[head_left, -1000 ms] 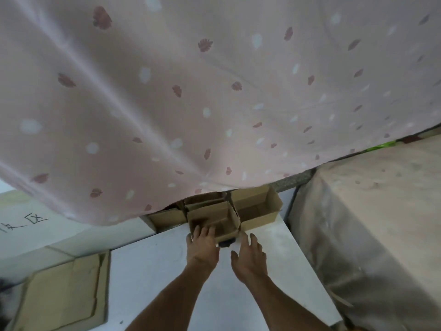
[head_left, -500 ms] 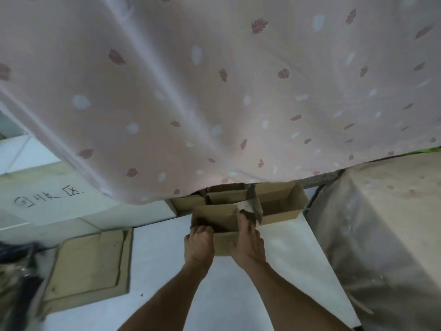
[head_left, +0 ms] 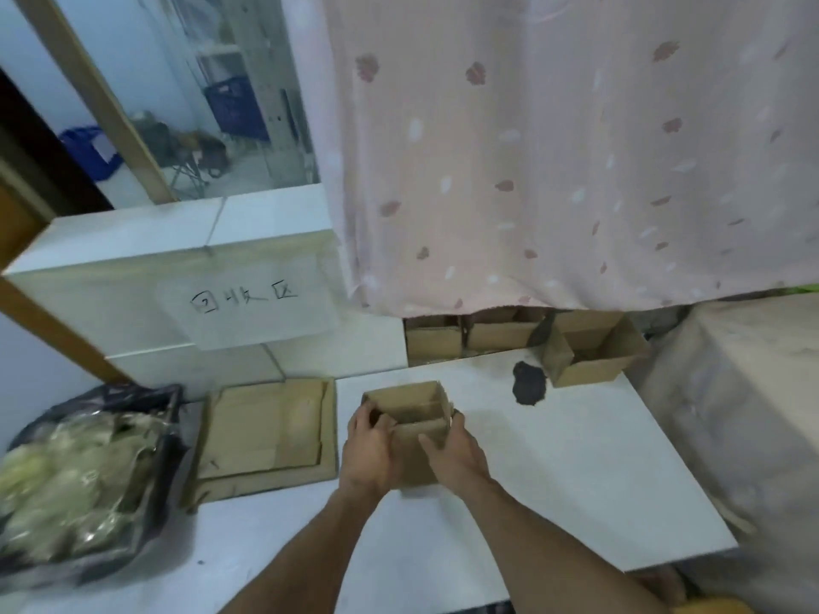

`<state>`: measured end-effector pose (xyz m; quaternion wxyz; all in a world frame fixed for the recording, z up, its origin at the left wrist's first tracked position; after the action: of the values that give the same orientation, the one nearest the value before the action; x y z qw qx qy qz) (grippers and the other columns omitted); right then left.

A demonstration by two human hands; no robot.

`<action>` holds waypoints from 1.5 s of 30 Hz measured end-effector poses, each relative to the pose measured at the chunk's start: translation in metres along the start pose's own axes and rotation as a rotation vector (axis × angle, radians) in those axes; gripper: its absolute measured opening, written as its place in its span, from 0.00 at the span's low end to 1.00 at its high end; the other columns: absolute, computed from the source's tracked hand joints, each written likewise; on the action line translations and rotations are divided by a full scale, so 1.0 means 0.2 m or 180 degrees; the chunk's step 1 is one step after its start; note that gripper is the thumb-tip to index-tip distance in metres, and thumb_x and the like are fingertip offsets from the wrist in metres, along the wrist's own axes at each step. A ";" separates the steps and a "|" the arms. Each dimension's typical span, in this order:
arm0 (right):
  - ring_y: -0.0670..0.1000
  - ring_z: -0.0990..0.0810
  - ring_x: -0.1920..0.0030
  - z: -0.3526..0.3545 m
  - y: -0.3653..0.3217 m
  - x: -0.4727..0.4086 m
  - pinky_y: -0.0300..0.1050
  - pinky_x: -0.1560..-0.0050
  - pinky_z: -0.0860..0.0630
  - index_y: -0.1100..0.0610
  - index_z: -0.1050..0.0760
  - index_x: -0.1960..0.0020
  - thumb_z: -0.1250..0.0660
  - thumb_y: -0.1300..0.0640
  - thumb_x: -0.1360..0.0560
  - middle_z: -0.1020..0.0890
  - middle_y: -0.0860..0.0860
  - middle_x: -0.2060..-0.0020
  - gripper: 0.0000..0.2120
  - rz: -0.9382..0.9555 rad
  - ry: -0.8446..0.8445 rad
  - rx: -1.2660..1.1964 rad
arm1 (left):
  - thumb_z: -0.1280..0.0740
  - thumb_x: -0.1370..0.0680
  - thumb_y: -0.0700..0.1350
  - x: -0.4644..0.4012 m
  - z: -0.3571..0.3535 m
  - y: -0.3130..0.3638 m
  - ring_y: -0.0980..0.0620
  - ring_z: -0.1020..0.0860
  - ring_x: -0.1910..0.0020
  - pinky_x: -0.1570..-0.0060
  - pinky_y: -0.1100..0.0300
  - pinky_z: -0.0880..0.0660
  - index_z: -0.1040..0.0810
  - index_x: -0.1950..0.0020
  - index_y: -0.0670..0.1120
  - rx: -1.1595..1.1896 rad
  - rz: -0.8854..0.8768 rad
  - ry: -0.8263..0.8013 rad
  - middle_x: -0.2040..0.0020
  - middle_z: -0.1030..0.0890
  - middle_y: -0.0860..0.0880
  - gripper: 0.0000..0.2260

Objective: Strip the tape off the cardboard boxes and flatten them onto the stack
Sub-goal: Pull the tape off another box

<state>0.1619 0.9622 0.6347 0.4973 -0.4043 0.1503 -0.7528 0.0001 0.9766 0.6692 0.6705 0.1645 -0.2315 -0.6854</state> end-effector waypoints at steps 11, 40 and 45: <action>0.56 0.22 0.40 -0.55 -0.09 0.45 0.48 0.41 0.25 0.48 0.35 0.30 0.45 0.47 0.17 0.22 0.51 0.38 0.17 -0.0411 -0.0132 -0.0376 | 0.36 0.19 0.50 0.44 0.18 -0.61 0.45 0.35 0.26 0.30 0.48 0.33 0.29 0.32 0.45 0.0630 0.0860 0.0028 0.25 0.36 0.44 0.18; 0.53 0.22 0.43 -0.49 -0.38 0.35 0.55 0.37 0.25 0.52 0.18 0.47 0.39 0.57 0.20 0.21 0.52 0.42 0.11 -0.0076 -0.0384 -0.2010 | 0.35 0.43 0.81 0.56 0.13 -0.66 0.37 0.34 0.33 0.38 0.43 0.28 0.45 0.23 0.58 0.0691 0.1649 0.0015 0.24 0.43 0.47 0.54; 0.49 0.23 0.39 -0.39 -0.50 0.37 0.45 0.33 0.28 0.56 0.20 0.39 0.38 0.63 0.22 0.21 0.49 0.41 0.14 0.0241 -0.0483 -0.1763 | 0.37 0.47 0.83 0.60 0.23 -0.65 0.38 0.32 0.32 0.34 0.41 0.29 0.44 0.22 0.56 0.1027 0.1830 0.0270 0.26 0.38 0.45 0.59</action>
<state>0.0265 0.9296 0.6833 0.4055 -0.5740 0.3275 -0.6315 -0.1398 0.8614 0.6478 0.8108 0.2250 -0.3459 -0.4152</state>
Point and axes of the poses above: each hand's wrist, its own x-axis away from the middle knuckle, its own z-axis out of the back of the hand, y = z × x, the point moved 8 cm from there along -x, towards the middle knuckle
